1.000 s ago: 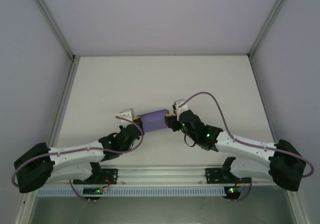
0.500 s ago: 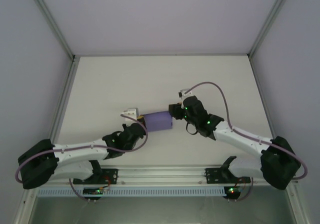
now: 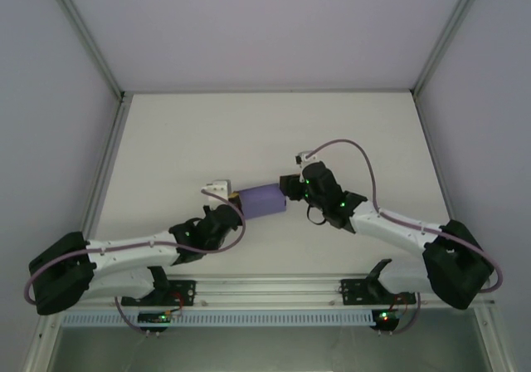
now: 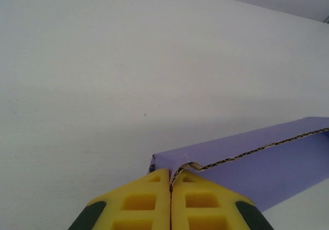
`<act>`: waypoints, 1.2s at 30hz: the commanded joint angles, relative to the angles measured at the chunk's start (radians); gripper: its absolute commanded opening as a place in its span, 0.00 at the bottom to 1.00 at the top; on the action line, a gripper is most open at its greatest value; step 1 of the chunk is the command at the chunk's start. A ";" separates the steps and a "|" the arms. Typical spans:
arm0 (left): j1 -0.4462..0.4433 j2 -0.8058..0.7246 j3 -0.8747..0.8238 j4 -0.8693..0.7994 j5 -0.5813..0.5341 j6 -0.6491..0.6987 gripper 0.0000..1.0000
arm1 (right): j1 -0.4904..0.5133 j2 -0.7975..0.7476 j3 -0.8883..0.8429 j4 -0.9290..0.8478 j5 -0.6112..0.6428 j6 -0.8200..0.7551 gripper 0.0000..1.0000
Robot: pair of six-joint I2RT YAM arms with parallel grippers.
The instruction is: Assemble paper box
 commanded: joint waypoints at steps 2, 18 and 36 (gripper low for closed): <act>-0.012 -0.018 -0.039 -0.167 0.096 0.021 0.11 | 0.016 0.022 -0.068 -0.163 -0.024 0.003 0.37; 0.024 -0.160 0.068 -0.340 0.193 0.003 0.44 | 0.021 0.097 -0.072 -0.166 -0.032 -0.009 0.36; 0.323 -0.172 0.125 -0.456 0.566 -0.207 0.77 | 0.056 0.110 -0.066 -0.174 -0.006 -0.006 0.36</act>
